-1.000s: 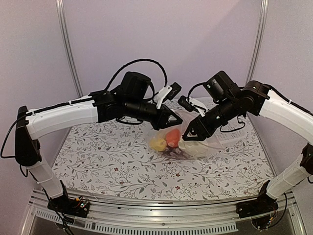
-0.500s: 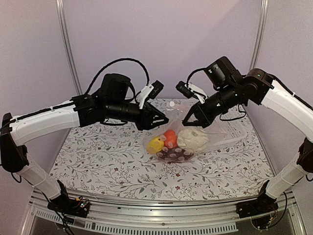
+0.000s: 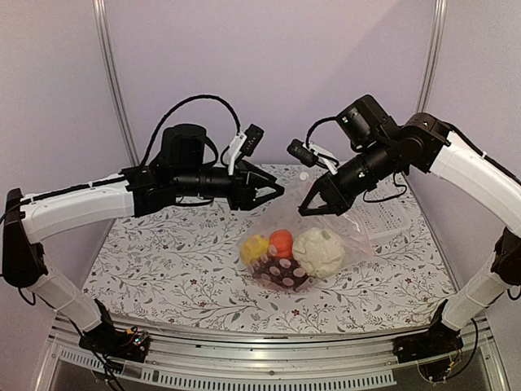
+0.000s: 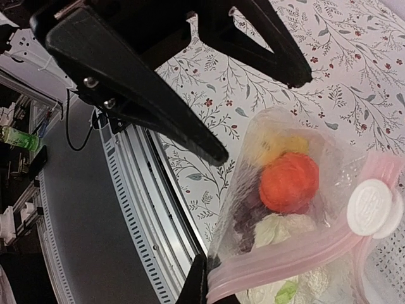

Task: Place the food in the zip-top bag and seal the zipper
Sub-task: Pass from the left arm to the right, then pass from the right arm to the left

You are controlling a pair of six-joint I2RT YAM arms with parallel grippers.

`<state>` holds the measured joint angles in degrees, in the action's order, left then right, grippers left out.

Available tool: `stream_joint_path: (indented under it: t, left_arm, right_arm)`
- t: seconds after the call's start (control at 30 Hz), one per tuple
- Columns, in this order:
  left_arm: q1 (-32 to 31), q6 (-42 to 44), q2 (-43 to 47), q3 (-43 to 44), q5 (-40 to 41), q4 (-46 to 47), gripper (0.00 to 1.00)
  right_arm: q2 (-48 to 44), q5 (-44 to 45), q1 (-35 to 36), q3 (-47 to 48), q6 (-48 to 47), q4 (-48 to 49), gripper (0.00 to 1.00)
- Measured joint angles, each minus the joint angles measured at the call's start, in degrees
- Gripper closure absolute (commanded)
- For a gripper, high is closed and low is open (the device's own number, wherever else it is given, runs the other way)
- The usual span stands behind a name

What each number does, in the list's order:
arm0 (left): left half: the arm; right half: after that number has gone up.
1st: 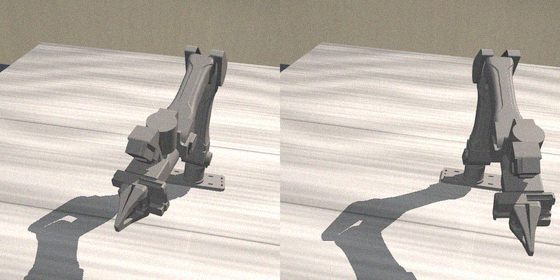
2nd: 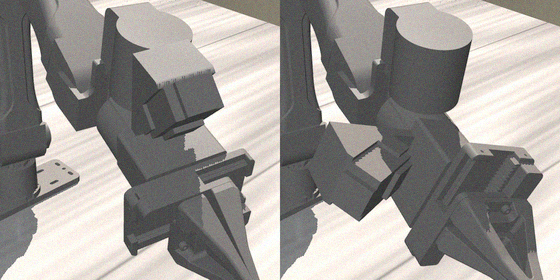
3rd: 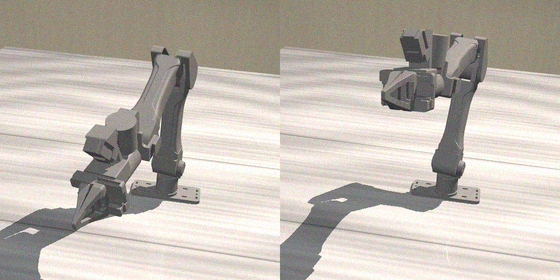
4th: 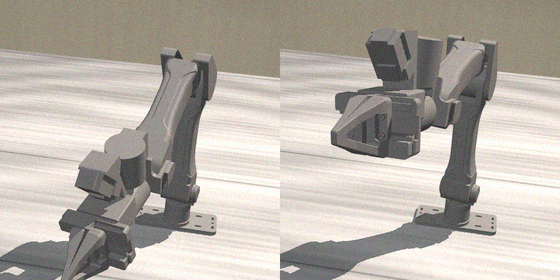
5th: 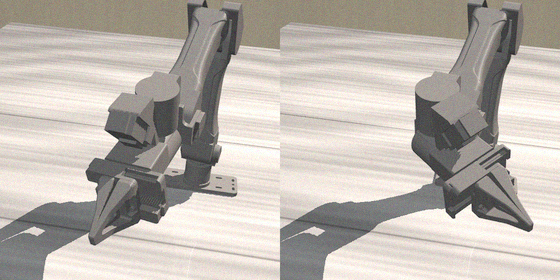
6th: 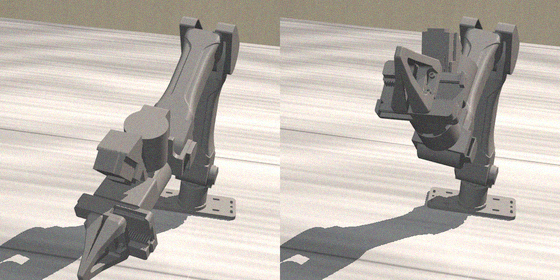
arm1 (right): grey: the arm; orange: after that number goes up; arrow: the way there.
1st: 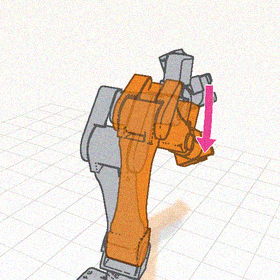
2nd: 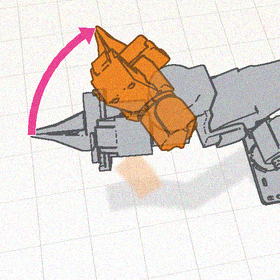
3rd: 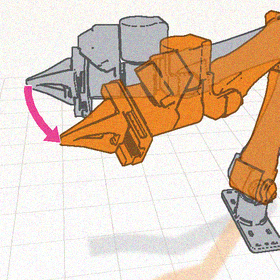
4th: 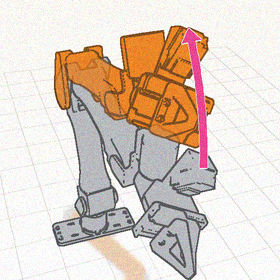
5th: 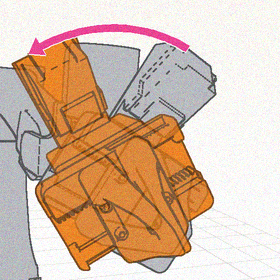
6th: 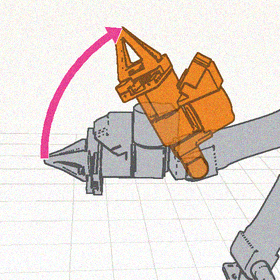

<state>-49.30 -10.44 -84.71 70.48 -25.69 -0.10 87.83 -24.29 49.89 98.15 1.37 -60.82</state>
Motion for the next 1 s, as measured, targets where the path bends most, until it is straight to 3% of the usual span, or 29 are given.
stream_joint_path:
  t: [0.17, 0.4, 0.7, 0.83, 1.0]
  left_arm:
    - [2.3, -0.3, -3.3, 0.1, -3.6, 1.6, 0.42]
    - [7.0, -1.6, -9.7, 1.8, -15.5, 8.5, 0.42]
    - [7.6, -6.3, -14.0, 3.8, -28.5, 16.1, 0.59]
    - [7.5, -8.9, -15.9, 4.5, -31.8, 19.4, 0.61]
    - [6.9, -10.9, -19.0, 6.6, -33.4, 20.9, 0.71]
  right_arm:
    - [0.0, -1.9, 0.1, -0.3, -0.1, 0.0, 0.98]
    - [0.0, -4.7, 0.3, -1.3, -0.1, 0.0, 0.97]
    - [0.0, -4.8, 0.3, -1.4, 0.0, 0.0, 0.97]
    - [0.0, -4.8, 0.3, -1.4, 0.1, 0.0, 0.97]
    - [0.0, -4.8, 0.3, -1.4, 0.1, 0.0, 0.97]
